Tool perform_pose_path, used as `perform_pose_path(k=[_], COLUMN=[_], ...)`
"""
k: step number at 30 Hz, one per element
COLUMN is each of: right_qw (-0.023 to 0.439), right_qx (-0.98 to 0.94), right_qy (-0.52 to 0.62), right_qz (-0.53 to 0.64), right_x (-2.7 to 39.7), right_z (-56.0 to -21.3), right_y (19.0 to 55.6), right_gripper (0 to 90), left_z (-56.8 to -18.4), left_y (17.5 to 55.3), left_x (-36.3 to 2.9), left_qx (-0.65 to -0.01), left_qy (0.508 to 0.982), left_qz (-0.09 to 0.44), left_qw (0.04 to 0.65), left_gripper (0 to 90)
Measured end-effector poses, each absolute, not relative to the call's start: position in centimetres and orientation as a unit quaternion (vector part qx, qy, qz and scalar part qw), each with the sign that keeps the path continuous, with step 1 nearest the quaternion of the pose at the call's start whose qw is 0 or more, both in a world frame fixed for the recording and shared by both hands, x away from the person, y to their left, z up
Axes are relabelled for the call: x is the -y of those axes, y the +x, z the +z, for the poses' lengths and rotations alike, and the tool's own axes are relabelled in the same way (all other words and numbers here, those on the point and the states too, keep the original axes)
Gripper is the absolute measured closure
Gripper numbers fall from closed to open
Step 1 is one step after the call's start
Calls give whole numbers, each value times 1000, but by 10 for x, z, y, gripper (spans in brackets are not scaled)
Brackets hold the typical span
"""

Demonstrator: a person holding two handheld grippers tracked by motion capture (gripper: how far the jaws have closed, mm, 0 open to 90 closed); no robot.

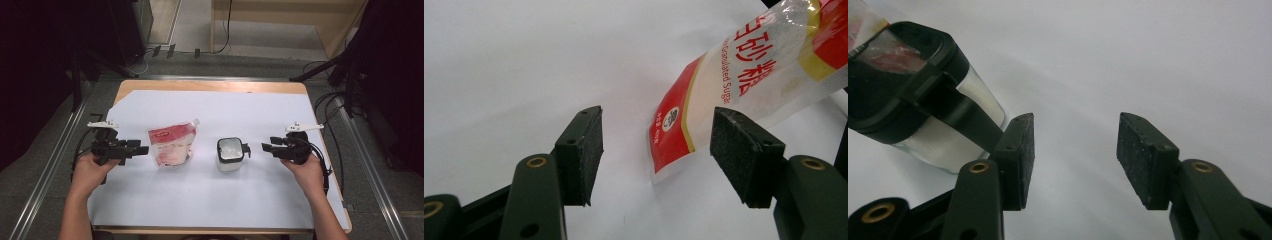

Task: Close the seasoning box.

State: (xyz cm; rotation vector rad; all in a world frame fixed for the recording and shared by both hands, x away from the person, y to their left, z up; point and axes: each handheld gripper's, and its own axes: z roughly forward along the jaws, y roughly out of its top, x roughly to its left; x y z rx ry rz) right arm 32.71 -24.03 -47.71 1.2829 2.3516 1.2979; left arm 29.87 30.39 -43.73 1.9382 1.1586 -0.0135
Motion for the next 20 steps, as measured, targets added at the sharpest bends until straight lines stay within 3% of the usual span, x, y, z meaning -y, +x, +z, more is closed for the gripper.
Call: perform_pose_path(k=[20], right_qw=[85], right_qx=[-789], right_qy=[431], right_qz=[430], right_x=[240], right_z=[-483], right_y=[325], right_gripper=[489], left_z=[-439], left_y=[301], left_x=[-304], left_qx=[-464], left_qy=[778], left_qz=[-2], left_qw=[424], left_gripper=[385])
